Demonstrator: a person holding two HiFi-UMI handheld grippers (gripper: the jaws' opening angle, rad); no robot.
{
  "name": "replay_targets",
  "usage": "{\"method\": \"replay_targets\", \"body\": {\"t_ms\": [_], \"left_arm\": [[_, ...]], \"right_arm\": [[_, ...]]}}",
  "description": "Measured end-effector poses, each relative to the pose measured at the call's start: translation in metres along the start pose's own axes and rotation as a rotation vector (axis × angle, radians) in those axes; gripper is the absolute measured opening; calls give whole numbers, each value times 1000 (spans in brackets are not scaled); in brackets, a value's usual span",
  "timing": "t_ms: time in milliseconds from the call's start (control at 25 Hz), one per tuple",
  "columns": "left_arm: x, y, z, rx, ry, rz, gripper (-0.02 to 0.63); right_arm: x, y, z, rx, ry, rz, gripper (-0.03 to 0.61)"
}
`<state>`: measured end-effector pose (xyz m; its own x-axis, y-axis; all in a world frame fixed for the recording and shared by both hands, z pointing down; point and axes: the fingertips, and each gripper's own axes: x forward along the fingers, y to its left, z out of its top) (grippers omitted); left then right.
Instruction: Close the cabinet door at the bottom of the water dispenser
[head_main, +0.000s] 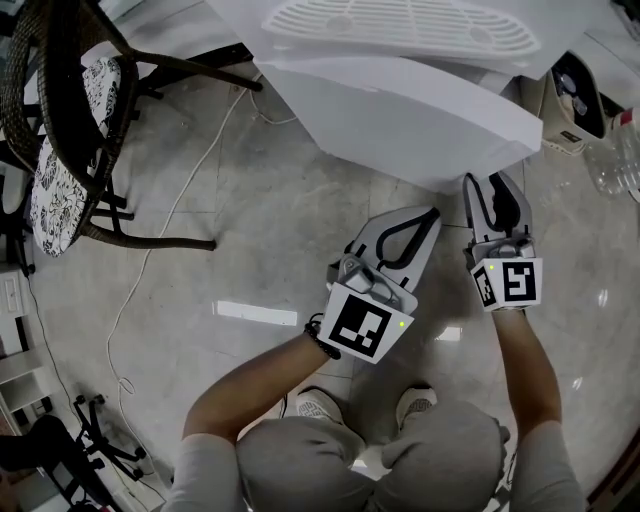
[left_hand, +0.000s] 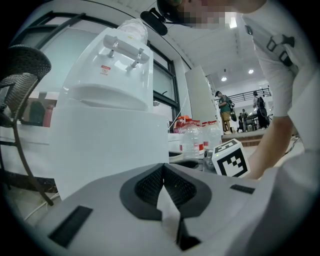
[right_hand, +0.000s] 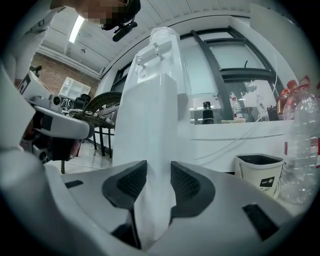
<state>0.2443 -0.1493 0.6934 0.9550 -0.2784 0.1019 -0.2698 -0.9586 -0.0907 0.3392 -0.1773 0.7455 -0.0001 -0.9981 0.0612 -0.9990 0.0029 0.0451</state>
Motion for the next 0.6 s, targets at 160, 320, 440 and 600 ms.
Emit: {"method": "replay_targets", "body": {"t_ms": [160,320,440,600], "left_arm": [[12,5,-1,-10,-4,20,8],[27,16,0,-31,-7,46,8],[36,23,5,-10,-16,59,8],[42,28,14,11,-33,64,8]], "right_arm": [[10,-11,0,-4,-5,-21,150],[21,-21,1,4,-17,-53,140],[29,-27,1,5,-24,-69,137],[39,-35,1,11,-27,-82,132]]}}
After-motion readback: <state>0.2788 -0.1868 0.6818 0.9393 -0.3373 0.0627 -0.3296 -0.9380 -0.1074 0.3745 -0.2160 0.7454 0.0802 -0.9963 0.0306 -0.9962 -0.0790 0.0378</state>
